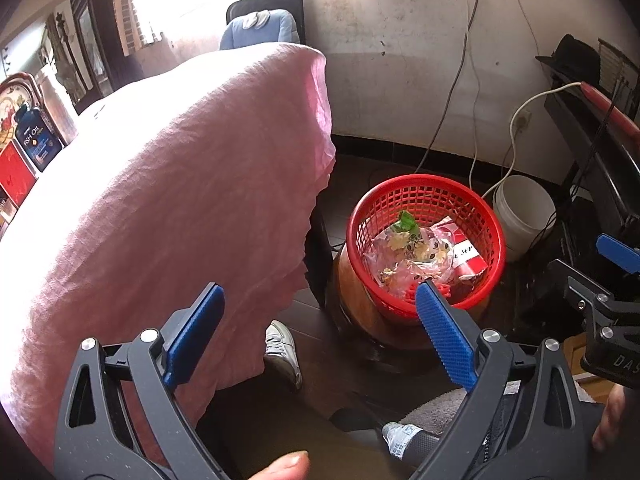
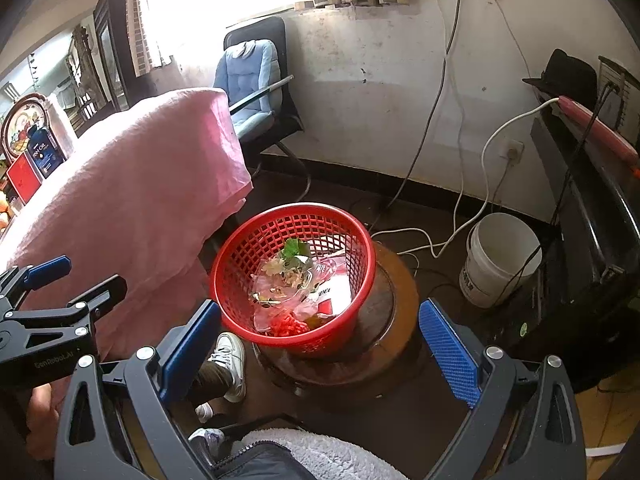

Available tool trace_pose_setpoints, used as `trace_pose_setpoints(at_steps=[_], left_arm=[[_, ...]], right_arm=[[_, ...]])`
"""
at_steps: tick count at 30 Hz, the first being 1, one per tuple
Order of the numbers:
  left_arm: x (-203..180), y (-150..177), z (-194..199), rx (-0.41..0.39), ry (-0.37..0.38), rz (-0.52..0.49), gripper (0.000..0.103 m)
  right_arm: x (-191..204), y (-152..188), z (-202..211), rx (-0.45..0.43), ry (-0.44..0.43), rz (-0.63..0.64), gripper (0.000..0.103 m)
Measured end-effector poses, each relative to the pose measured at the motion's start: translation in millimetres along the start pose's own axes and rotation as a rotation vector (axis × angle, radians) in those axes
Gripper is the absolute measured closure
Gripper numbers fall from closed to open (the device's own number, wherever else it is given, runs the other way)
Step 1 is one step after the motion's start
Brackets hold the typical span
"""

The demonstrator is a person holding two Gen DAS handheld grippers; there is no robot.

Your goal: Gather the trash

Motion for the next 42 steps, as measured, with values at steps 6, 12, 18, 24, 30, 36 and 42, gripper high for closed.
trace_pose_setpoints(at_steps=[6,12,18,24,30,36,42], left_arm=[[-1.5,-0.4,0.2,0.002,0.004,-0.004,0.010],[-3.3,-0.2,0.0,0.004,0.006,-0.009,0.010],[-2.8,-0.1,-0.4,0.003,0.002,-0.005,0.010],[-4.8,0.4,-1.0,0.009,0.017,-0.010,0.010],[-6.7,1.0,-1.1,0.012,0.028,-0.018,0.010],[-8.3,1.1,-1.7,0.017,0.031,-0.023,0.010],[-9.7,2.1,-2.6,0.022,0.035,-0.025,0.010]], right_arm=[[-0.2,-0.2,-0.5,0.003,-0.003,-0.001,0.006],[1.8,1.0,-2.0,0.011,-0.004,0.003,0.006],[1.7,0.7,-2.9,0.013,-0.007,0.001,0.006],[0.8,0.5,-3.0,0.015,-0.008,0.000,0.006],[0.3,0.4,-2.9,0.015,-0.008,-0.001,0.006],[0.4,0.8,-2.8,0.018,-0.011,-0.005,0.006],[0.1,0.5,-2.9,0.018,-0.011,-0.005,0.006]])
Point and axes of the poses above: each gripper's, at about its wrist camera, not at the fingertips, and z roughly against the way its jaws point, x to its left, y to its underside, the point moved 5 cm from there along -z, roughly the way its jaws point, and after that the axes turned 2 degrees about -y, right-handed, at the moved point
